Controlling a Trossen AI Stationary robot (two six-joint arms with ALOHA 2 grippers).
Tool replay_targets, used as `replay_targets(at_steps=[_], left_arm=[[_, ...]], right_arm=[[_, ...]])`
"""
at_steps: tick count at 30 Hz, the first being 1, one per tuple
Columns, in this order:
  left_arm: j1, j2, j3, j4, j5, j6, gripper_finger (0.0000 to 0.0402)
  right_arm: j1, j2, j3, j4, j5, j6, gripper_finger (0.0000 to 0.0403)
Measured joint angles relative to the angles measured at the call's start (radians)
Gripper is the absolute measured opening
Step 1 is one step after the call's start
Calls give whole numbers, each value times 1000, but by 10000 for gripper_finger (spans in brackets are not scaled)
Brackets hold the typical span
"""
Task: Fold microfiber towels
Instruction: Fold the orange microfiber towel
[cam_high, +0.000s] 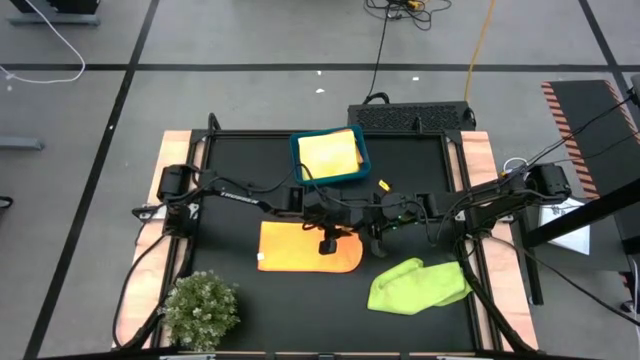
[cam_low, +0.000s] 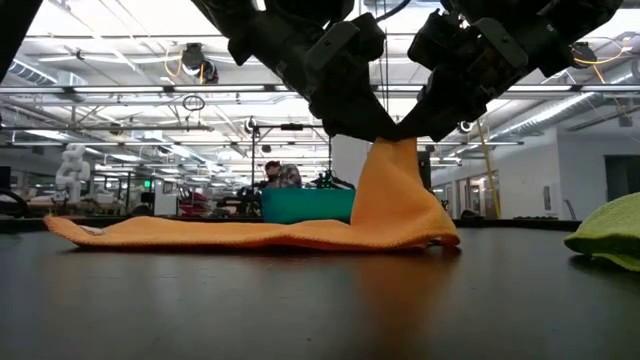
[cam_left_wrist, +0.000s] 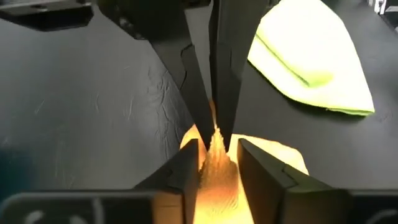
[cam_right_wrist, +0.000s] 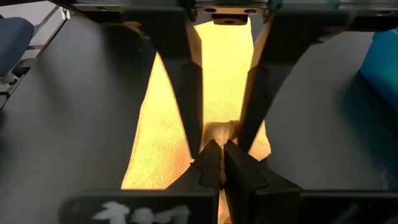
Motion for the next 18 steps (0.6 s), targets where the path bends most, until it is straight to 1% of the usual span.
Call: replay_targets(at_steps=[6,7,14,18], left_arm=[[0,0,0,-41,0,18,20],[0,0,0,-40,0,18,11],[0,0,0,-31,0,40,5],[0,-26,0,-79,-1,67,4]], right_arm=[[0,1,0,2,0,0,0],[0,1,0,4,0,0,0],[0,1,0,12,-1,0,1],[0,-15,-1,7,-2,-3,25]])
